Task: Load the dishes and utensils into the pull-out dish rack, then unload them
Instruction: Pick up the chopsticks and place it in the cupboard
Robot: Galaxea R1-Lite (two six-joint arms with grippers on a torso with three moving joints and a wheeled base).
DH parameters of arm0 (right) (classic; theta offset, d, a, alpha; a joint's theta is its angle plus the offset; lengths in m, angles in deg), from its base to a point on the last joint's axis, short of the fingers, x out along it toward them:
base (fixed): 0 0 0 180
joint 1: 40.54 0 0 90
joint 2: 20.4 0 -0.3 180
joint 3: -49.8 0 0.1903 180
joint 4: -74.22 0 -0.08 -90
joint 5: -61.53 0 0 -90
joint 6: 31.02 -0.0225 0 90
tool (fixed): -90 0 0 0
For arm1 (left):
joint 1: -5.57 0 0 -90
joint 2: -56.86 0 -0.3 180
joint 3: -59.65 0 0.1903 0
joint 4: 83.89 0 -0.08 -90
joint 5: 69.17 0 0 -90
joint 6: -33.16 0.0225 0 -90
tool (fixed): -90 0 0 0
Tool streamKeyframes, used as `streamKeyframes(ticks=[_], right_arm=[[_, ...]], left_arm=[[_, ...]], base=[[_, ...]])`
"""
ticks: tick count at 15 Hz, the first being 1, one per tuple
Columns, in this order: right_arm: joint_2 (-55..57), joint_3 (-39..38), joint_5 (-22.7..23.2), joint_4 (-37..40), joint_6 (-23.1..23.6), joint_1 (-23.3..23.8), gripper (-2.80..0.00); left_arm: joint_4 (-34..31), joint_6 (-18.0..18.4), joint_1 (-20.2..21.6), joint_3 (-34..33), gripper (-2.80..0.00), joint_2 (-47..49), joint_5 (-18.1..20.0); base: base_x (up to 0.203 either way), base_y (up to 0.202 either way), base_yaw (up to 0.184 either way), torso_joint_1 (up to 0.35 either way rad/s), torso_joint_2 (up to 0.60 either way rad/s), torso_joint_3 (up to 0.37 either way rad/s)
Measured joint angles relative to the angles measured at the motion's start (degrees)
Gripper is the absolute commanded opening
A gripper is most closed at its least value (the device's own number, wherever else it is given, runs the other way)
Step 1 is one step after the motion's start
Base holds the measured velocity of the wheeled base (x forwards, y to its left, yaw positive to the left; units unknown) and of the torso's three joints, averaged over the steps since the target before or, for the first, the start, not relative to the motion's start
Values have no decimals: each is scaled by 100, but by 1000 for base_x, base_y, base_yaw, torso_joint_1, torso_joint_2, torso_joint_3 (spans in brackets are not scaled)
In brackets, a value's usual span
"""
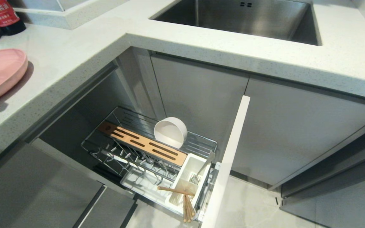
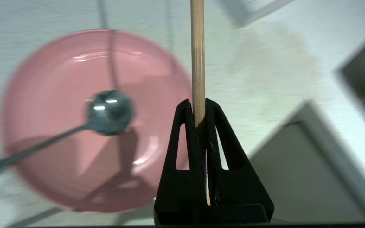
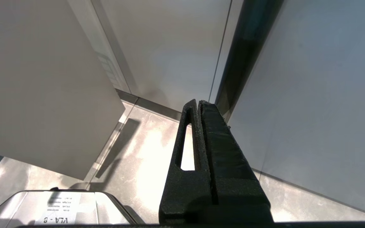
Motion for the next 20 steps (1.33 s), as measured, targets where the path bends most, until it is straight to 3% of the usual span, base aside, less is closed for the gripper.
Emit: streamKeyframes(ticks=[3,5,8,11,14,20], right_arm=[[0,0,0,0,0,0,-280],[0,0,0,0,0,0,-280],[0,0,0,-2,0,0,-280],[0,0,0,0,0,0,-280],[0,0,0,1,0,0,-280],[0,0,0,-2,0,0,-280]], left_arm=[[59,-595,-1036,-9,-280,-159,41],[-186,-778,-1985,-17,-280,-220,63],[-987,-772,-3233,-9,-280,-169,79],[-2169,-472,-4051,-4,-280,123,160],[-3380,108,-4421,-4,-280,392,561],[-4487,1152,-4488,-2,-280,762,1684]], base=[[0,0,0,0,0,0],[0,0,0,0,0,0],[0,0,0,0,0,0],[0,0,0,0,0,0],[0,0,0,0,0,0],[0,0,0,0,0,0]])
